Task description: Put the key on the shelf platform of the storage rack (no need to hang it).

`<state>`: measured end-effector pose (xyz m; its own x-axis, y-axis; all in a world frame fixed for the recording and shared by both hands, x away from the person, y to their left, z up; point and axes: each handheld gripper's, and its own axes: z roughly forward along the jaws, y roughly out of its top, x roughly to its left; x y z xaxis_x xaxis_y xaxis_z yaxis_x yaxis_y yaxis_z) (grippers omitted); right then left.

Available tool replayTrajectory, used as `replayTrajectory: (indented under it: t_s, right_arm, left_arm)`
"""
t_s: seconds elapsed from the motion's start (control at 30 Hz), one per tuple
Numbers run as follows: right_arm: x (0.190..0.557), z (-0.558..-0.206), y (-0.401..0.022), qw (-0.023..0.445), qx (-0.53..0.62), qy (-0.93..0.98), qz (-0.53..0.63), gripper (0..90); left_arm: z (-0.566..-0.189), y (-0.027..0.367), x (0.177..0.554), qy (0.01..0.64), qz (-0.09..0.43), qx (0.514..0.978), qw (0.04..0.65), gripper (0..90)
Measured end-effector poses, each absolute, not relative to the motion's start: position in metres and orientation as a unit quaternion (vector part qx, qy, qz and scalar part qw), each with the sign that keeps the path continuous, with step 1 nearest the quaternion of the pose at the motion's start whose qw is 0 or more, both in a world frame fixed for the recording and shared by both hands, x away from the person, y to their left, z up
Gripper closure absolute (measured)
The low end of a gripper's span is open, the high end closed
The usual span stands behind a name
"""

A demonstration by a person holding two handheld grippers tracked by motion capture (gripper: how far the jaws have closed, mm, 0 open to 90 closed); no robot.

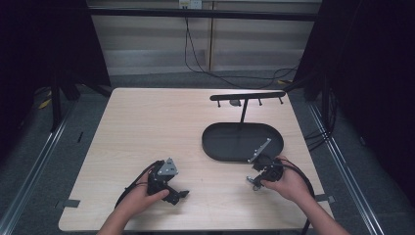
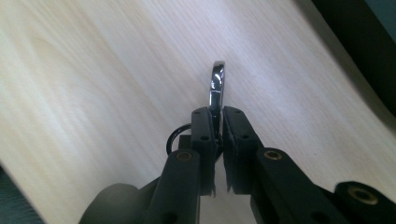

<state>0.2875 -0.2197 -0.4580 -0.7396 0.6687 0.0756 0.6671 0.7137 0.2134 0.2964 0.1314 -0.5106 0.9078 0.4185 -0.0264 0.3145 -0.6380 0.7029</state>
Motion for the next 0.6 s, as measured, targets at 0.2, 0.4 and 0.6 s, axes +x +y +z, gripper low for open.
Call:
replayTrajectory:
  t_s: [0.2,0.4,0.6]
  right_arm:
    - [0.289,-0.458,-0.219,-0.004,0.365,0.923,0.120,83.9]
    - [0.291,-0.452,-0.221,-0.006,0.367,0.922,0.124,84.0]
    - [0.292,-0.445,-0.224,-0.009,0.367,0.921,0.128,84.1]
  left_arm:
    - [-0.511,0.131,0.296,0.203,0.070,0.902,0.374,0.0]
    - [-0.511,0.131,0.296,0.203,0.069,0.902,0.374,0.0]
    - [-0.511,0.131,0.296,0.204,0.070,0.902,0.374,0.0]
